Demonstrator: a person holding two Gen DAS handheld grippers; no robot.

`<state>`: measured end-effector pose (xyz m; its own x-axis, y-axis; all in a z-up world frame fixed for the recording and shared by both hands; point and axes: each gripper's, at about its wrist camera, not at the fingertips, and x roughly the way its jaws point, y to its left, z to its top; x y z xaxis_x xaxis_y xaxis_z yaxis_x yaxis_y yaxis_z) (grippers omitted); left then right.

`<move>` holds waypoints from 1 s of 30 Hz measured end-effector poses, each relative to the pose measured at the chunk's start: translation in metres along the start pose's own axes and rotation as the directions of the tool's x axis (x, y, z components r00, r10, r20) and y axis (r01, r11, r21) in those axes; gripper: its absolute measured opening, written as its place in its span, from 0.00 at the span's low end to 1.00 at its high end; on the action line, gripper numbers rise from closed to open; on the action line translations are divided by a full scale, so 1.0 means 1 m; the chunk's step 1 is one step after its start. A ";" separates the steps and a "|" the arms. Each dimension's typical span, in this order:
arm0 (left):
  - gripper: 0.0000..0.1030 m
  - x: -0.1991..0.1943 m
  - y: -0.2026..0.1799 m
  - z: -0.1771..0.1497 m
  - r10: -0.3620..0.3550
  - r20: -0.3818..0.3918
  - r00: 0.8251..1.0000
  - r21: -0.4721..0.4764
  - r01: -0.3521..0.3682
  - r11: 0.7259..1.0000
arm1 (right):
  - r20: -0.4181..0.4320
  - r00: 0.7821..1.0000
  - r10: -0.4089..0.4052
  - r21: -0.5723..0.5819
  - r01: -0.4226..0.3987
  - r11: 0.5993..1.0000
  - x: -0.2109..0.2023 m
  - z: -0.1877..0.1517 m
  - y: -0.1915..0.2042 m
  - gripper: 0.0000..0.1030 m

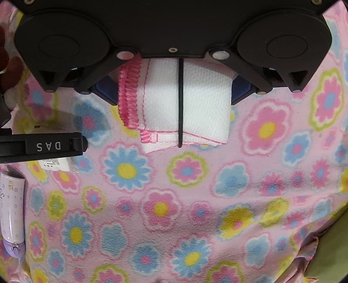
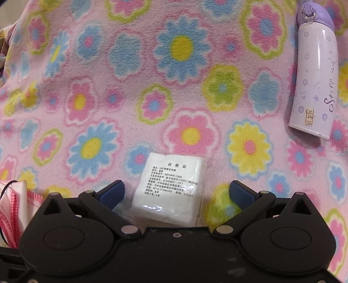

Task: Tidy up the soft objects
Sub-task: 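Close the left tool on the pink-edged towel while the right tool grasps the white packet, then carry the towel in the left tool and packet in the right tool over the basket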

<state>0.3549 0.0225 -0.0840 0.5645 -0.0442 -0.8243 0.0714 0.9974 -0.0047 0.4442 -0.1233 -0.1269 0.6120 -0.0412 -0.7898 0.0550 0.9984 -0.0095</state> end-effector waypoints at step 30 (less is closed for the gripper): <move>0.67 -0.095 0.006 0.000 -0.050 0.032 0.998 -0.061 0.052 0.997 | 0.077 0.978 0.194 0.020 -0.196 0.980 -0.132 -0.036 -0.041 0.48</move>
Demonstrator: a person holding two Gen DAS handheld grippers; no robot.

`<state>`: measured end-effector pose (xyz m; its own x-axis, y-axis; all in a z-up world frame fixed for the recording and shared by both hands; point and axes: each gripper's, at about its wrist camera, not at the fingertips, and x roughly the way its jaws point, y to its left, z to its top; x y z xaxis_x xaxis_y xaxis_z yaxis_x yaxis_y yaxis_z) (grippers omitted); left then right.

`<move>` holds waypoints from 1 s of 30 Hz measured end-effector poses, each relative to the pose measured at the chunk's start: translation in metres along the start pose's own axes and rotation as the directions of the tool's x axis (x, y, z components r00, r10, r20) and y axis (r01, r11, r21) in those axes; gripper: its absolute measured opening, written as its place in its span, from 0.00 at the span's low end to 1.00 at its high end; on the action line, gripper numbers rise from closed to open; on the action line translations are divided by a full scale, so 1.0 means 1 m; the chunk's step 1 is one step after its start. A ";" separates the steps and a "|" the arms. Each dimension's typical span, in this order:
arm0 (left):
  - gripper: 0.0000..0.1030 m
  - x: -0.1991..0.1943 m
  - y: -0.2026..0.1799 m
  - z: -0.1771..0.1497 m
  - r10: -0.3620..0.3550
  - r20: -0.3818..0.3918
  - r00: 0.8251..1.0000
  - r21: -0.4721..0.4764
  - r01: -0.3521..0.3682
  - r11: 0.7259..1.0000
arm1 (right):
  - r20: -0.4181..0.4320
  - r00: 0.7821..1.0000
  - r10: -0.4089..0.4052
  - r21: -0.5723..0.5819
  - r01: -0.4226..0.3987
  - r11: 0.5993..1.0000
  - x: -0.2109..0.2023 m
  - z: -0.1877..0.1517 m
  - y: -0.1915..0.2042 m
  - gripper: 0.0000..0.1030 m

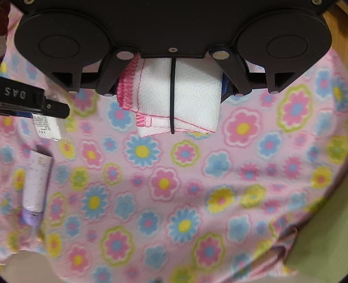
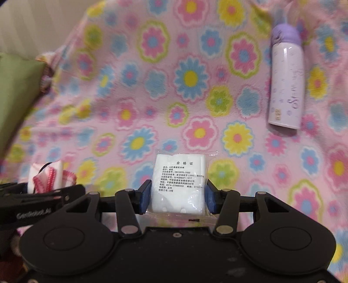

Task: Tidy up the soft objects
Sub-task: 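Carry the towel in the left tool and packet in the right tool over the basket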

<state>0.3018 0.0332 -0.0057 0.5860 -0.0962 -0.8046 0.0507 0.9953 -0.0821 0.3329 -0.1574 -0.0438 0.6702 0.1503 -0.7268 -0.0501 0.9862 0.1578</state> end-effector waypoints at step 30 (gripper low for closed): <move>0.69 -0.115 -0.032 -0.160 0.038 0.038 0.999 0.049 -0.040 0.998 | 0.000 0.994 0.107 -0.050 -0.107 0.993 -0.166 -0.216 0.009 0.67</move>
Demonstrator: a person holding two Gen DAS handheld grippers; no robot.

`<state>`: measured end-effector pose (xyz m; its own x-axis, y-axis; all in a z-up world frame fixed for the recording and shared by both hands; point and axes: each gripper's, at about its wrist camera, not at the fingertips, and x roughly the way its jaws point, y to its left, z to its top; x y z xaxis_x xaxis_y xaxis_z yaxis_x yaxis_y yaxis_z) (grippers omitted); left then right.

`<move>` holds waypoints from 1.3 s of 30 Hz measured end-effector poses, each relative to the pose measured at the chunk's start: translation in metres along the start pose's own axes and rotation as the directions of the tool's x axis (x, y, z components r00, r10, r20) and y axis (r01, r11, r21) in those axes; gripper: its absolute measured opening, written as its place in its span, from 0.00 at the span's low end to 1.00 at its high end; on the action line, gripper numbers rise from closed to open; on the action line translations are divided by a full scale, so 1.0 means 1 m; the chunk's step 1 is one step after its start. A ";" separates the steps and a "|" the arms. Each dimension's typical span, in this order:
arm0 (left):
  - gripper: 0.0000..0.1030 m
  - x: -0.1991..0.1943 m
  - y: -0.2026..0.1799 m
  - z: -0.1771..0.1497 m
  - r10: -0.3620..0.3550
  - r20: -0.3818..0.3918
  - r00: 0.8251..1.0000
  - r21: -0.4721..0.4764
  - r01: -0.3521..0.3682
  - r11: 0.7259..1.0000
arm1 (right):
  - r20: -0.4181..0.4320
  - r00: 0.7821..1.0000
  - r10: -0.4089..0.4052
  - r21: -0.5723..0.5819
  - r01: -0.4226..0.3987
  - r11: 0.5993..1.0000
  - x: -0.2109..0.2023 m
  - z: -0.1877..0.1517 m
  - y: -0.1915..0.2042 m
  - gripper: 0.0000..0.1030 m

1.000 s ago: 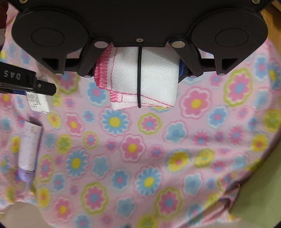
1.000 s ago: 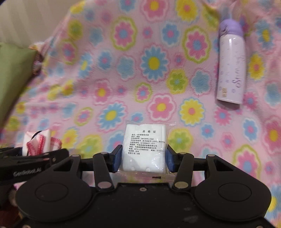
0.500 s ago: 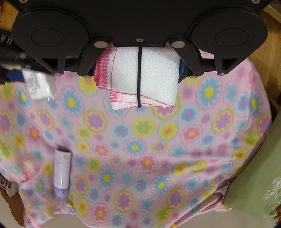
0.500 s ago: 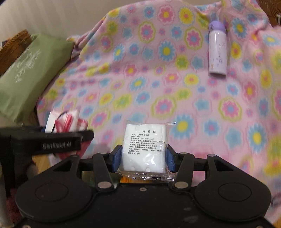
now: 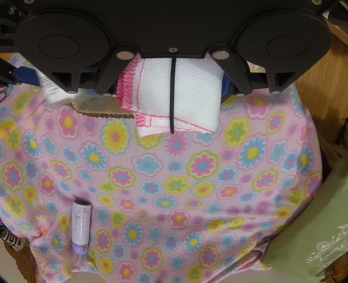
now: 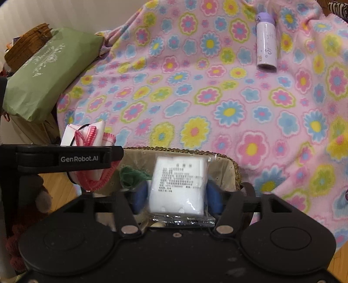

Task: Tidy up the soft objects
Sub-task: 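Carry the towel in the left tool and packet in the right tool over the basket, then open both tools to drop the towel and packet into the basket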

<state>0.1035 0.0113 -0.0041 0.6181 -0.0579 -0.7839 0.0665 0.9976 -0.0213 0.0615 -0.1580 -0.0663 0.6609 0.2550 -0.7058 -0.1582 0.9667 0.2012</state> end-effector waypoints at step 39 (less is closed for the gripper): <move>0.79 -0.050 -0.014 -0.058 0.028 0.084 0.996 -0.002 -0.028 1.000 | 0.116 0.978 -0.172 0.121 0.158 0.980 -0.055 -0.039 -0.010 0.73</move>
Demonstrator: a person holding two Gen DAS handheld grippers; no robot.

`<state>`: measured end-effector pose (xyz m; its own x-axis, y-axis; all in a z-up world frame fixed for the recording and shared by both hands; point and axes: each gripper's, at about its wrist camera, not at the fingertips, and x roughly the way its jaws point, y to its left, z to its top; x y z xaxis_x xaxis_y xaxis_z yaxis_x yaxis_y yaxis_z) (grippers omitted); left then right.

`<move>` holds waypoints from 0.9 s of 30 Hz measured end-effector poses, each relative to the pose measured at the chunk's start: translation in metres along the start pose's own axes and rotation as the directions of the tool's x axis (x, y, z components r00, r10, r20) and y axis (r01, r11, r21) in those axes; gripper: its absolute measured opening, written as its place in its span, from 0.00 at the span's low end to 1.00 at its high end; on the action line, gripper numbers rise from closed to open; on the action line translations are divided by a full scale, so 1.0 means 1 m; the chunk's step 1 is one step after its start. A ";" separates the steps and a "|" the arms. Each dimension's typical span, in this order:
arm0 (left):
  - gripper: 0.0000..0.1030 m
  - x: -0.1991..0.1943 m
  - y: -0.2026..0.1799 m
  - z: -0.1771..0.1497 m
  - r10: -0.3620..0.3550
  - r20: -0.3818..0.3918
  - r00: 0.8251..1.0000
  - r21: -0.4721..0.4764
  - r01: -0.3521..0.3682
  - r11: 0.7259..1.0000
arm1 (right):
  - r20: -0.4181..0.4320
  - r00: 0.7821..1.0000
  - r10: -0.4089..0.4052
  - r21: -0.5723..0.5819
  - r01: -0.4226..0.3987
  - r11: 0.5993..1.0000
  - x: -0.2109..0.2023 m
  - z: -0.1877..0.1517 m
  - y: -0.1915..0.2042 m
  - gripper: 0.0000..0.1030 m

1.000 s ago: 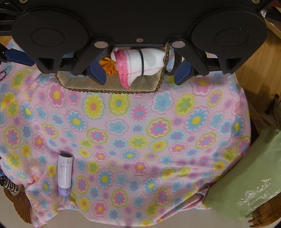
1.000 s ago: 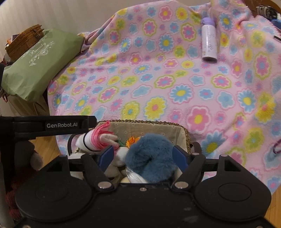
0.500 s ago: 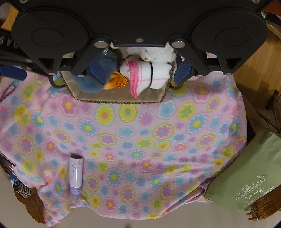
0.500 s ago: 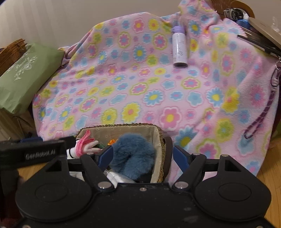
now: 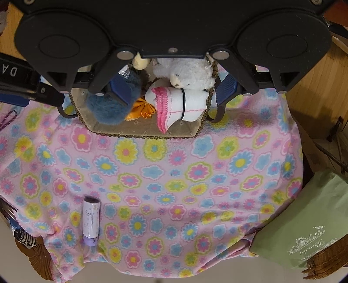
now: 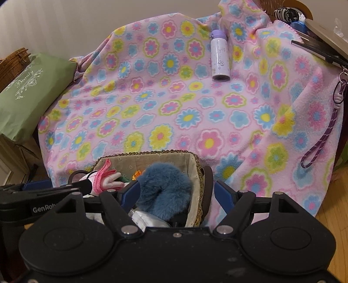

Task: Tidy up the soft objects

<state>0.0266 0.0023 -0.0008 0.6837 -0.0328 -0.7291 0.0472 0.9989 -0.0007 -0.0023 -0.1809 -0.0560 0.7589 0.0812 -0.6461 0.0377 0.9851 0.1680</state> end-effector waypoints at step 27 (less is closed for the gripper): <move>0.79 0.003 0.002 -0.002 -0.006 -0.016 1.000 -0.010 0.006 1.000 | -0.011 1.000 0.005 0.009 -0.005 1.000 0.002 0.000 -0.001 0.76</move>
<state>0.0272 0.0039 -0.0042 0.6713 -0.0383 -0.7402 0.0442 0.9990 -0.0116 -0.0004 -0.1813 -0.0576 0.7520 0.0879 -0.6533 0.0394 0.9833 0.1776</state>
